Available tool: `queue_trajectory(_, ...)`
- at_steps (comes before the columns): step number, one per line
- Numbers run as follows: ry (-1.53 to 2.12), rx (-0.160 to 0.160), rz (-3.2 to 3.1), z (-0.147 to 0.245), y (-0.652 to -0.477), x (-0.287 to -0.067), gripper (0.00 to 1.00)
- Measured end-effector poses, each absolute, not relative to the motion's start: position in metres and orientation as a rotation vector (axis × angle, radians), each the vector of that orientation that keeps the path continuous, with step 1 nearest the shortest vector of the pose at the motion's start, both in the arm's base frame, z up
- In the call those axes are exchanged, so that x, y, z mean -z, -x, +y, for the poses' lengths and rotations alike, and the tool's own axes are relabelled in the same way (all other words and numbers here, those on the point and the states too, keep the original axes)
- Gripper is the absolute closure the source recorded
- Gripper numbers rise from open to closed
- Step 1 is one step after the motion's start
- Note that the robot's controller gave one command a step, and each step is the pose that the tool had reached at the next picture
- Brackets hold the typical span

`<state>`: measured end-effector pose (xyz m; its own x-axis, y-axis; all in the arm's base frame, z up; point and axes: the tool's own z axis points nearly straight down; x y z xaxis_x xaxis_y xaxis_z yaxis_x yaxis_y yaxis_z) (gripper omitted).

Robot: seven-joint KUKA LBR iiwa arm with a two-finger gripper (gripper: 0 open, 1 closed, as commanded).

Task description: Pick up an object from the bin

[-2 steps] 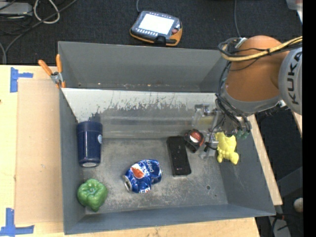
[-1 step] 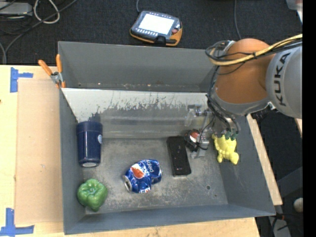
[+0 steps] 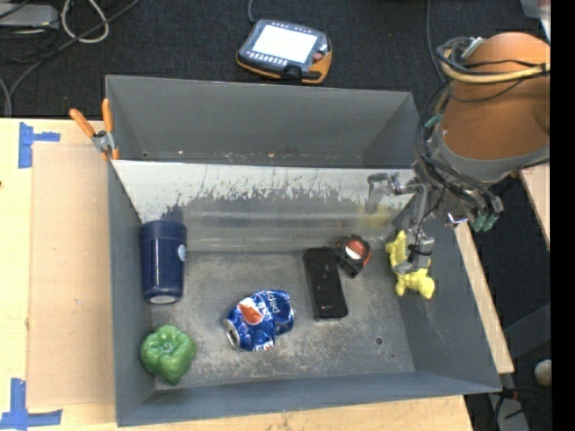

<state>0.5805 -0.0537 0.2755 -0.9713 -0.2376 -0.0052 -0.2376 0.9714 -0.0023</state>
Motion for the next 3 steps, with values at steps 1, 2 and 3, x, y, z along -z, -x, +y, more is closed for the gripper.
queue_trajectory(1,0.084,-0.003,3.141,0.002,-0.574,-0.189,0.0)
queue_trajectory(2,0.317,0.006,3.123,0.0,-0.52,-0.233,0.0)
queue_trajectory(3,0.019,-0.006,3.139,0.002,-0.557,-0.166,0.0)
